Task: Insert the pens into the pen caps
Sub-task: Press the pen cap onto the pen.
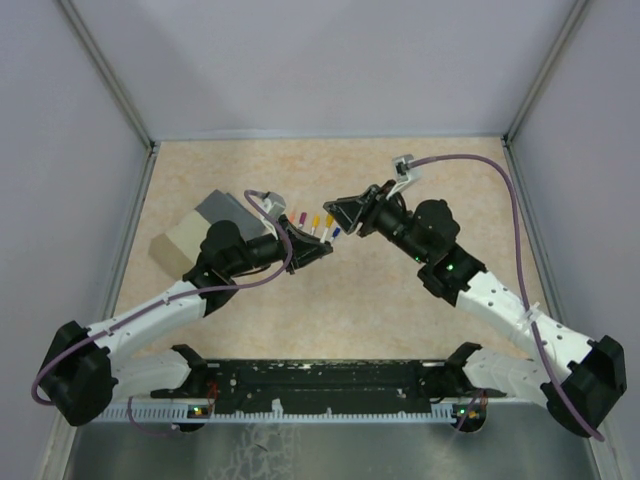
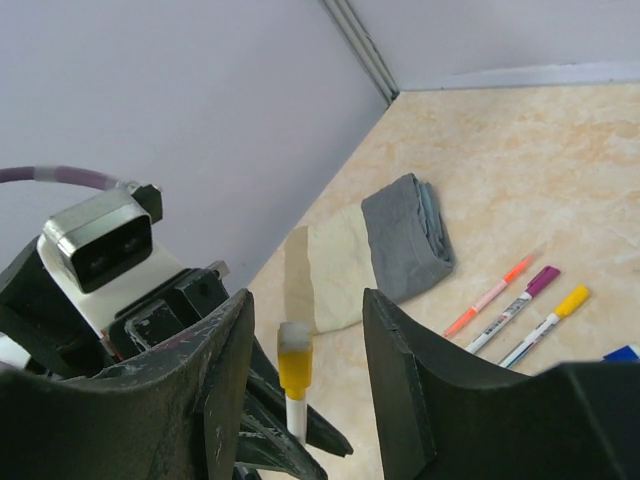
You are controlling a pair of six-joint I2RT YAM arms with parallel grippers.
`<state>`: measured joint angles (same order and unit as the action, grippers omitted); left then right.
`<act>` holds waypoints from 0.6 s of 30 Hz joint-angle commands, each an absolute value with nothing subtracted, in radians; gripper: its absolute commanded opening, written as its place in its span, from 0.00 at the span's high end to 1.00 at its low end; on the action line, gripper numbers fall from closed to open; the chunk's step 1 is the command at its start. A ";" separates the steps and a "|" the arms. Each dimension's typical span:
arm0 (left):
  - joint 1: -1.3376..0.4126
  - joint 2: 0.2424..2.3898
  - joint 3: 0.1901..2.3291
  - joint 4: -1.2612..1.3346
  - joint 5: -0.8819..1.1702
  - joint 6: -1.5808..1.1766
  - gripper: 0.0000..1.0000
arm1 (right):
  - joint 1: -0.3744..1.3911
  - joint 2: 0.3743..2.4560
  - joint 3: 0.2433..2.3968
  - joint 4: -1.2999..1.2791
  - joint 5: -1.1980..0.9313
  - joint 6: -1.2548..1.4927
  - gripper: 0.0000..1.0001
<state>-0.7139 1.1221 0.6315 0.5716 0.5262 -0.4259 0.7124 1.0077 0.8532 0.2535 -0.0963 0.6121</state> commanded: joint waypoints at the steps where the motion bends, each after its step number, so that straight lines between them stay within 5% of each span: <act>1: -0.718 1.118 0.663 0.621 0.548 -0.426 1.00 | 0.710 1.034 0.919 0.299 -0.146 0.624 0.53; 10: -0.718 1.121 0.671 0.623 0.534 -0.424 1.00 | 0.710 1.041 0.901 0.290 -0.213 0.642 0.59; 15: -0.719 1.120 0.674 0.626 0.526 -0.425 1.00 | 0.710 1.024 0.857 0.302 -0.222 0.675 0.76; 18: -0.719 1.121 0.676 0.648 0.521 -0.439 1.00 | 0.710 1.019 0.840 0.297 -0.228 0.690 0.96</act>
